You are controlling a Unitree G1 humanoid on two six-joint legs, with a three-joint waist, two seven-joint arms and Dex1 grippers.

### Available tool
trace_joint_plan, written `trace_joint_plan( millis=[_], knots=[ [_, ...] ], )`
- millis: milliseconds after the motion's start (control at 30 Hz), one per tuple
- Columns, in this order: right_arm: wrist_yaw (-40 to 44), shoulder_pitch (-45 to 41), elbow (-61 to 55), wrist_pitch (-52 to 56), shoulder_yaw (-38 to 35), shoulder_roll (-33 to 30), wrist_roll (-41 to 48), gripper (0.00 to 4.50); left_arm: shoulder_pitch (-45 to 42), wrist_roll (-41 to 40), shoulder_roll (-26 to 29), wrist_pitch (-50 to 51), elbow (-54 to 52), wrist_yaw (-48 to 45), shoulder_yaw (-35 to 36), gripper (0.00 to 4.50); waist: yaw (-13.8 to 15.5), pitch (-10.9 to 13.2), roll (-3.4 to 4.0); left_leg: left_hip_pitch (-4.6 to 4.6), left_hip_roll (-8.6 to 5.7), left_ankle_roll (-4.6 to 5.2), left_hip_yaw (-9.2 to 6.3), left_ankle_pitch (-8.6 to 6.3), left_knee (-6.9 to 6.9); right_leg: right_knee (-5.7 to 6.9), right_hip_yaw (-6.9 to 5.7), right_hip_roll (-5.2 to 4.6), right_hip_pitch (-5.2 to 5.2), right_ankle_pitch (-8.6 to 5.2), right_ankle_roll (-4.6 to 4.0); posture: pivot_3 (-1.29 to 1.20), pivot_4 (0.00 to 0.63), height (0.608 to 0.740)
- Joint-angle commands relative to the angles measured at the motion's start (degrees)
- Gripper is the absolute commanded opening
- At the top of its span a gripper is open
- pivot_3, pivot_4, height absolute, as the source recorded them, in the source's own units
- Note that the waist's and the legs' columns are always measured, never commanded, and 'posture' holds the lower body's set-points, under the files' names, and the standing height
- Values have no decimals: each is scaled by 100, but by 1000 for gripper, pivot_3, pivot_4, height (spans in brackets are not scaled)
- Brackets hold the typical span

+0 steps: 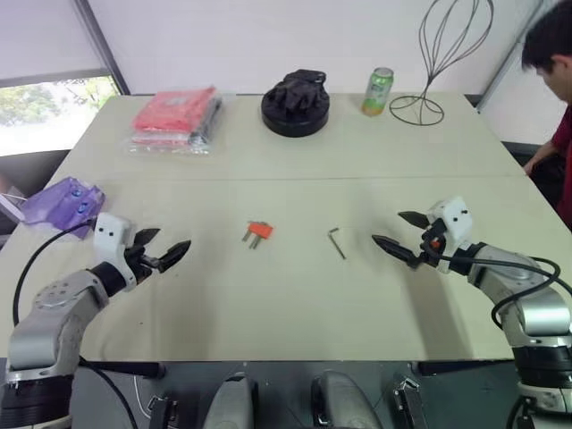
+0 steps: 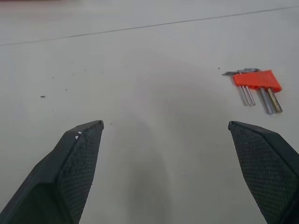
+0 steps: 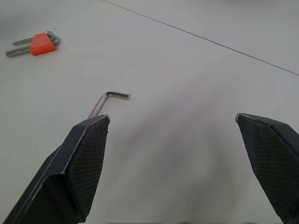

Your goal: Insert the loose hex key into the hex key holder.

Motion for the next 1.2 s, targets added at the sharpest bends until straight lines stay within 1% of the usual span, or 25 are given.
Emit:
trace_joint_plan(
  millis=[33,467,933,1067,1133,1200],
  knots=[
    [-32,4,-180,-119,-45,-6,-13,4500,-162,123,105,-188,-7,24,69,4475,-2,0,0,0,0,0,0,0,0,0,0,1,0,0,0,0,150,740],
    [-158,68,-272,-97,-46,6,-31,4500,-346,-53,-16,-135,98,-21,225,4475,1,0,0,0,0,0,1,0,0,0,0,1,0,0,0,0,150,740],
    [-210,23,-226,-91,-7,-7,-58,4500,-480,-12,72,-218,221,-40,259,4475,2,0,-1,0,0,0,1,0,0,0,0,2,0,0,0,0,150,740],
    [-127,-146,-97,-110,88,-56,-104,4500,-758,55,253,-307,413,-320,92,4475,-7,1,-1,0,0,0,1,0,0,1,-1,2,0,0,0,0,150,740],
    [-38,-377,-26,-68,182,-61,-101,4500,-1027,51,502,-352,549,-813,-126,4475,-13,2,-2,1,0,0,4,0,2,1,-3,5,0,0,0,0,150,740],
    [76,-589,9,-49,325,-62,-116,4500,-1320,-132,795,-168,692,-1509,-365,4475,-6,2,-2,0,-1,0,12,0,2,1,-6,6,0,0,0,0,150,740]
  ],
)
